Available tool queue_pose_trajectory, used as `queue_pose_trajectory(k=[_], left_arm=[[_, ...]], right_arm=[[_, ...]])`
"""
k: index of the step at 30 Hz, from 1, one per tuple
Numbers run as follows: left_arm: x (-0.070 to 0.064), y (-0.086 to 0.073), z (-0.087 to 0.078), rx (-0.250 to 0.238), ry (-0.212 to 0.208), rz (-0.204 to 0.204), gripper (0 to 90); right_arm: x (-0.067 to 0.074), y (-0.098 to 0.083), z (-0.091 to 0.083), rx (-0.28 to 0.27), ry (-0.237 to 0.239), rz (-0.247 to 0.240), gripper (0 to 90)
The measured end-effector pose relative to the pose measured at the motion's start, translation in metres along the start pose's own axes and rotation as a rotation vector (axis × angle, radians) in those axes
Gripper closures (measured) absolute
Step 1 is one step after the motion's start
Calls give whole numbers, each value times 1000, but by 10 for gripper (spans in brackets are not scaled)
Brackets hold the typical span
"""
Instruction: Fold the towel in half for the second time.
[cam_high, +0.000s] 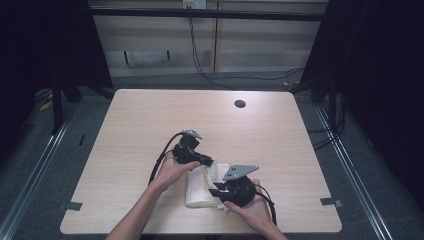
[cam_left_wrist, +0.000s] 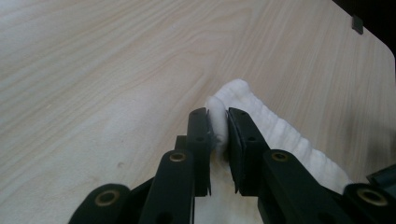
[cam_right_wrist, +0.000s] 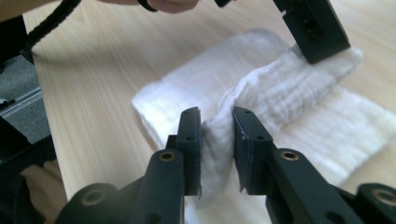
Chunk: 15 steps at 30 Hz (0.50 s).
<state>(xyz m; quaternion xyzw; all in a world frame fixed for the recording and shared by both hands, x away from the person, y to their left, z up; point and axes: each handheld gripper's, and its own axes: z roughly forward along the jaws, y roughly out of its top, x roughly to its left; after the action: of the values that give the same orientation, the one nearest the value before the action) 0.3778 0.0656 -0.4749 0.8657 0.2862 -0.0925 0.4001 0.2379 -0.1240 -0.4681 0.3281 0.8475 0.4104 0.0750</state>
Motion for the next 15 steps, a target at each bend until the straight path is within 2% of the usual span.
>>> queue_pose_trajectory(k=[6,8,9,12,14,15], left_arm=[[-3,4,6,-9,-3,2,742],[-2,7,10,-14,-32,-1,723],[-3,8,12,-14,-21,-7,720],[-1,12,18,-10,-28,-3,724],[0,13,20,-29,-54,-4,753],[-1,14,21,-41,-44,-9,752]], right_arm=[[-7,-9,-3,27,-42,16,703],[-9,-10,-4,27,-46,18,675],[-11,-11,-5,27,-49,25,675],[-17,-14,-6,26,-57,45,659],[-21,-15,-5,25,-56,54,656],[-22,-16,-5,24,-54,60,644]])
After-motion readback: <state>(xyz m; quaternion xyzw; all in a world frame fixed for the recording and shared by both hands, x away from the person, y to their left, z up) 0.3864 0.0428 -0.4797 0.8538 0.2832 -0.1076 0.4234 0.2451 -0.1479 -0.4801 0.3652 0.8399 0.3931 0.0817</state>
